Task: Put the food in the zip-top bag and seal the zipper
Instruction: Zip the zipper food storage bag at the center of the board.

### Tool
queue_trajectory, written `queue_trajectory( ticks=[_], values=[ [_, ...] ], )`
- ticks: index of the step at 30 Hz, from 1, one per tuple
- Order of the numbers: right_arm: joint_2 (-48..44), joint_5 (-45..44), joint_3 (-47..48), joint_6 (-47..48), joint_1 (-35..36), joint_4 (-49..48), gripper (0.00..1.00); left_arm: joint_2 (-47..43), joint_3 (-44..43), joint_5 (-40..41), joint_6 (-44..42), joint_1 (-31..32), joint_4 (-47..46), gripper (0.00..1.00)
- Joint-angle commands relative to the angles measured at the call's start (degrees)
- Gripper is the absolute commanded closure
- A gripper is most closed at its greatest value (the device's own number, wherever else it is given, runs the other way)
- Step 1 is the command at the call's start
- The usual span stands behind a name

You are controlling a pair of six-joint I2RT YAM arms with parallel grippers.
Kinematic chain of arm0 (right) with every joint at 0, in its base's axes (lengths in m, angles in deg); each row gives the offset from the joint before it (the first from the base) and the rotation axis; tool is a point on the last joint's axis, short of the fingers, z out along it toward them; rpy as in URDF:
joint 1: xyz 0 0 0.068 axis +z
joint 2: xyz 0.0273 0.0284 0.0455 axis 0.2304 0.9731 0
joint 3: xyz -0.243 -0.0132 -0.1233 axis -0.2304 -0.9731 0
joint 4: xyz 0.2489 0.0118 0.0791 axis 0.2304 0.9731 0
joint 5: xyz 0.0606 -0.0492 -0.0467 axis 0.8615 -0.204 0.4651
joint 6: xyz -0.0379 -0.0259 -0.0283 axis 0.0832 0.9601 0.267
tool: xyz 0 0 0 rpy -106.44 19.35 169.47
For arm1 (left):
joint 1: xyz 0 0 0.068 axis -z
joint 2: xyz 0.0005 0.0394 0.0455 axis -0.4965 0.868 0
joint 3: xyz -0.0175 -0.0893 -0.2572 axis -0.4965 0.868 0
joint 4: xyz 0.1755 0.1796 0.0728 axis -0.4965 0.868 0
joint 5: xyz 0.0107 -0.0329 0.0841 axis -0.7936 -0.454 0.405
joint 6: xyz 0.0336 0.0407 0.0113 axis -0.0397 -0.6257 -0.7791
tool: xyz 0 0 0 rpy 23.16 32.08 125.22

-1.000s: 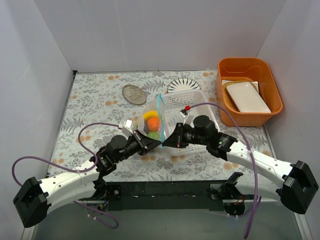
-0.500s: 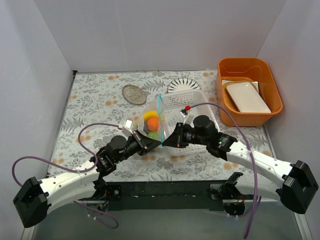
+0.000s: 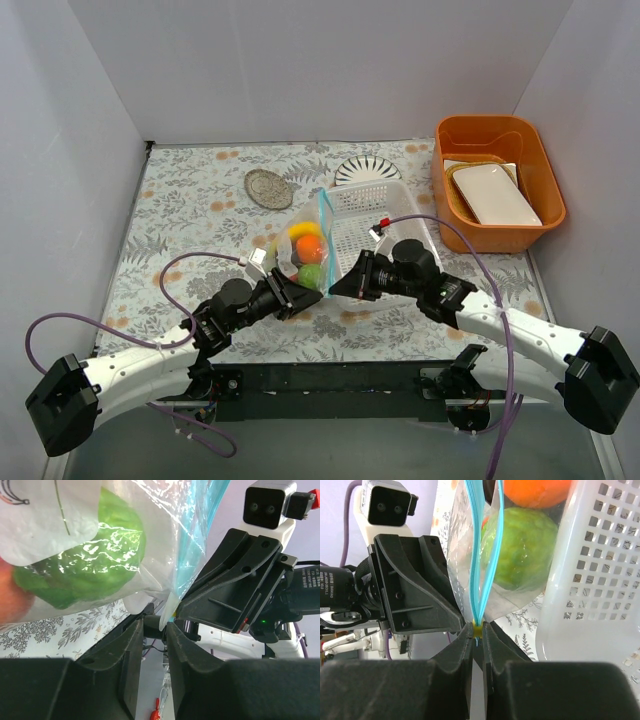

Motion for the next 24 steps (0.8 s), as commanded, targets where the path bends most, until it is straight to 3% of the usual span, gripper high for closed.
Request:
queue_trajectory(
  ticks=[1,10,24],
  values=[
    [-1.04,-1.01,-1.26,-3.14,0.62,-5.75,0.99,-0.58,0.18,-0.85,11.98,0.17,-2.68,0.73],
    [-0.6,-0.04,-2.67,-4.99,0.88,-8.31,0.99,1.88,-0.17,-0.85,12.24,0.25,-5.84,0.74],
    [0.19,0.66,-3.11,-5.6,0.88,-9.8,0.99,3.55,-0.87,-2.08,12.07,0.17,-6.63,0.98]
  ],
)
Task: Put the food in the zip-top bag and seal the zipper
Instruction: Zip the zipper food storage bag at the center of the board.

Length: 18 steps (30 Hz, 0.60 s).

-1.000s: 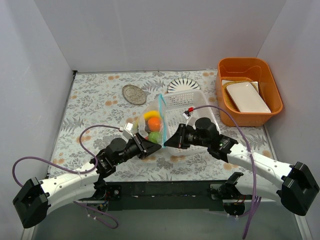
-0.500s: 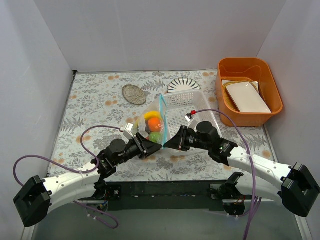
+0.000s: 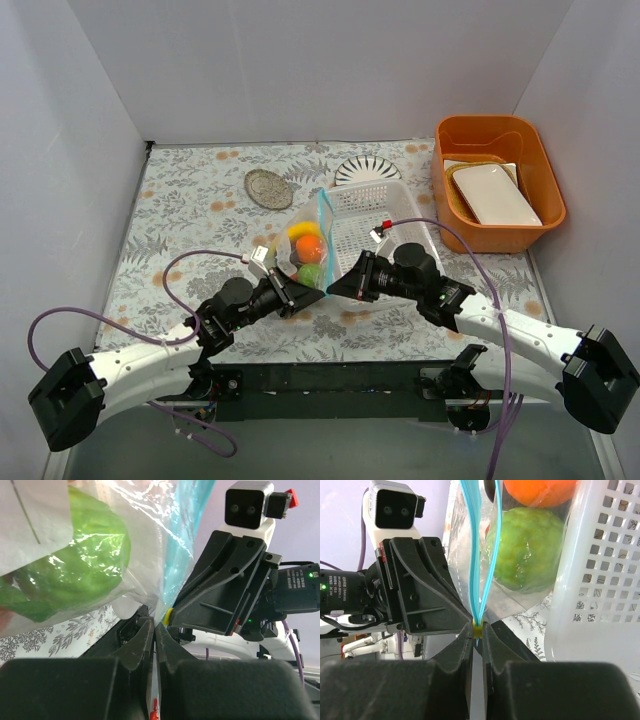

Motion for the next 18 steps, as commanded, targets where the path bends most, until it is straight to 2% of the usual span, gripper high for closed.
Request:
queue_trajectory(
  ticks=[1,9,18],
  values=[
    [0.17,0.49,-0.38,-0.36,0.51,-4.03,0.99,1.58,-1.07,-1.49,12.0,0.17,-1.69,0.99],
    [1.57,-1.18,2.08,2.1,0.42,-1.58,0.99,2.99,-3.09,-2.99,9.99,0.17,0.32,1.0],
    [0.52,-7.24,5.59,6.06,0.42,3.79,0.97,2.12,-3.18,-4.31,8.49,0.17,1.64,1.0]
  ],
)
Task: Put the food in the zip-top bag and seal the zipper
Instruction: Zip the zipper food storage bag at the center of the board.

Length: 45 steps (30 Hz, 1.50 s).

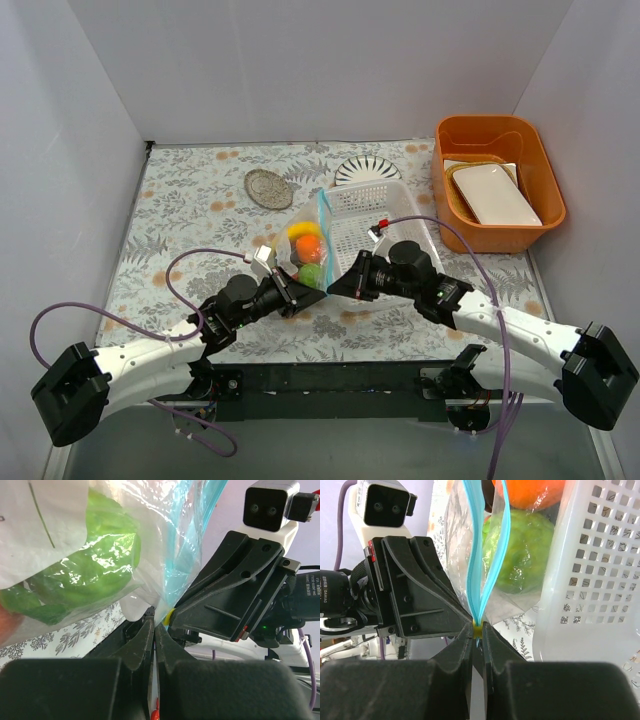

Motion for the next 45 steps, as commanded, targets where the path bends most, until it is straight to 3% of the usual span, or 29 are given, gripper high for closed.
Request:
queue_trajectory(
  ticks=[1,23,45],
  values=[
    [-1.01,-5.89,4.09,3.3,0.18,0.86,0.96,-1.08,-2.02,-3.59,8.4,0.28,0.84,1.0],
    [-2.15,-10.91,2.24,0.85,0.18,-4.58,0.94,-0.02,0.0,-7.63,7.08,0.36,-2.77,1.0],
    [-3.56,-15.83,5.67,4.27,0.18,1.39,0.94,-3.97,0.09,-7.02,5.67,0.45,5.93,1.0]
  ],
)
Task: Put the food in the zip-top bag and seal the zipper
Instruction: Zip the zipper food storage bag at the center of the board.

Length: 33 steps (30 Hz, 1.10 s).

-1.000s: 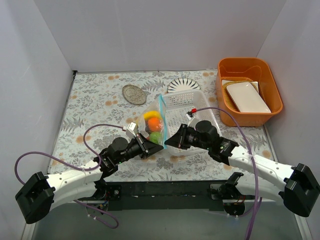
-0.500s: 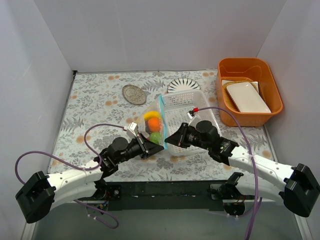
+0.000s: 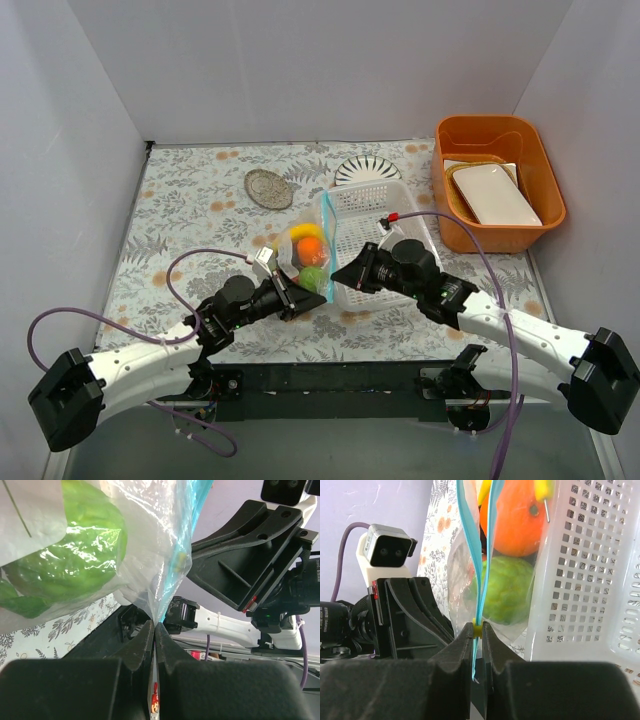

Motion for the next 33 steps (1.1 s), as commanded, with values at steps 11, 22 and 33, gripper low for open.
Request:
queue_trajectory(
  ticks=[11,22,33],
  values=[
    [-0.85,-6.54,5.66,3.41,-0.69,1.14,0.94,-2.43,0.42,-2.58,5.19,0.41,6.1,1.0],
    [-0.32,-6.98,6.89,4.2,-0.87,1.58,0.94,-5.59,1.56,-1.35,5.37,0.41,10.14,1.0],
    [0.47,-6.89,8.21,4.99,-1.39,2.02,0.94,-9.63,3.23,-0.12,6.16,0.32,13.39,1.0]
  ],
)
